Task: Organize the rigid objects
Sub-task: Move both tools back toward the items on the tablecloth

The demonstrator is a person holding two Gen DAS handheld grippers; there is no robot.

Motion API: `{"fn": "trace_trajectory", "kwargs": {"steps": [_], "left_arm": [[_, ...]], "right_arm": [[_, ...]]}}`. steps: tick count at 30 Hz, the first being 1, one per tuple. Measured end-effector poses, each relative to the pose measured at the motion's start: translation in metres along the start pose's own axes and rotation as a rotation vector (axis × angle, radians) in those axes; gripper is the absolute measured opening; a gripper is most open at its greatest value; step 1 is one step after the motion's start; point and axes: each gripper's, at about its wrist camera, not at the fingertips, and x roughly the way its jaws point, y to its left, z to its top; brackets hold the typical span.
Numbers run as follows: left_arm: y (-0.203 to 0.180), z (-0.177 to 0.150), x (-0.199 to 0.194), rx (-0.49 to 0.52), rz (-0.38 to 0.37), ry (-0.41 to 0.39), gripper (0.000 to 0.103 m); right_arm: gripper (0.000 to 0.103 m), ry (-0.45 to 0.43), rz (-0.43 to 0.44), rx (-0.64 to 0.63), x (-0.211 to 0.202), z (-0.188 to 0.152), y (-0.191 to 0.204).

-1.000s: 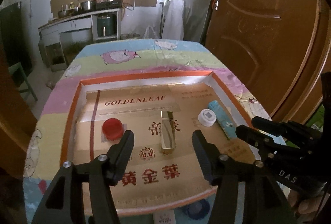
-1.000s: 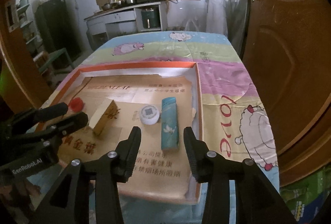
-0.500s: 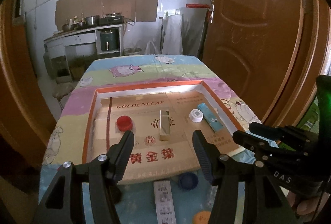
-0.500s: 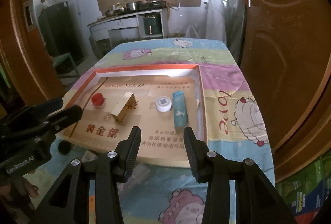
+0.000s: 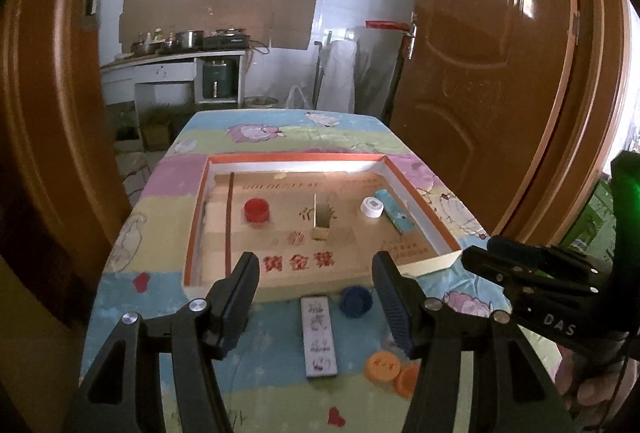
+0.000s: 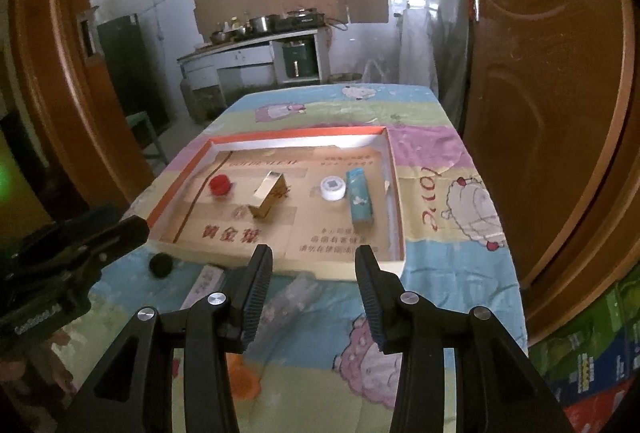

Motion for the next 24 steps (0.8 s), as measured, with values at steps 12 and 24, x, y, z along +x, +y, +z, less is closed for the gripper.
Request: {"fn": "trace_trajectory", "kwargs": {"steps": [12, 24], "left_arm": [[0.009, -0.036, -0.009, -0.025, 0.004, 0.023, 0.058], [0.005, -0.065, 0.009, -0.019, -0.015, 0.076, 0.058]], "right_arm": [[0.045, 0.055, 0.064, -0.029, -0.011, -0.047, 0.018], [0.045, 0.104, 0.118, -0.147, 0.009, -0.088, 0.048]]}}
